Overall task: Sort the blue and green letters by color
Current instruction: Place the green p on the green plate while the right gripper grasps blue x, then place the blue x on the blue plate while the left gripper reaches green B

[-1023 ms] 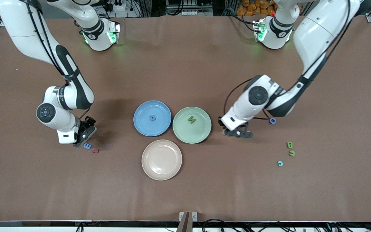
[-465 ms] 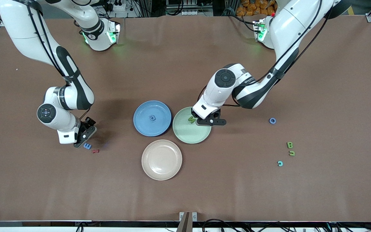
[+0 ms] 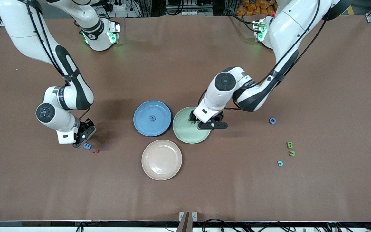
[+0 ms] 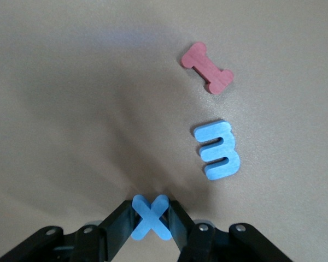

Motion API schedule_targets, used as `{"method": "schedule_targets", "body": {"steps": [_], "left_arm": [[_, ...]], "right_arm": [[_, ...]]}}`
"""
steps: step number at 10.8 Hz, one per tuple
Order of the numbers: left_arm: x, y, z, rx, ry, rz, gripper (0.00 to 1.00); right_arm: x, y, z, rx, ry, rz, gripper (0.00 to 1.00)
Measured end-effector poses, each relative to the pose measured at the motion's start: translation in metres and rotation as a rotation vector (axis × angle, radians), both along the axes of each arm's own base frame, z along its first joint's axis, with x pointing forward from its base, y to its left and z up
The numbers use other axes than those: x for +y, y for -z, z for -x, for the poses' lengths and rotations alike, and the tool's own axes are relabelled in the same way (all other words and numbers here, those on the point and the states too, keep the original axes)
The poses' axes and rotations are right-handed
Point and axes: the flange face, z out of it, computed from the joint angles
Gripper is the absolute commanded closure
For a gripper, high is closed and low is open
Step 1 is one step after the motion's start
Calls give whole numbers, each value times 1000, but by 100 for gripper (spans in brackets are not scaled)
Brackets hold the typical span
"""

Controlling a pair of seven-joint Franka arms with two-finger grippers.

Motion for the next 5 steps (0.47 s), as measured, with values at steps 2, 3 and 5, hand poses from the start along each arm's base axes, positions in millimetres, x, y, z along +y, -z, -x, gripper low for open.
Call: {"method": "schedule_targets", "body": {"steps": [2,3,5], "left_arm": [[41,-7,-25,4,24,-53,0],[65,-11,-36,21,27,-94,0],[97,-20,-47,55,10,-152,0]], "right_arm": [[3,-1,-2,-4,-4,-2,100],[7,-4,-5,-11,-4,-6,100],[20,-11,-11,-14,22,-20,100]]}}
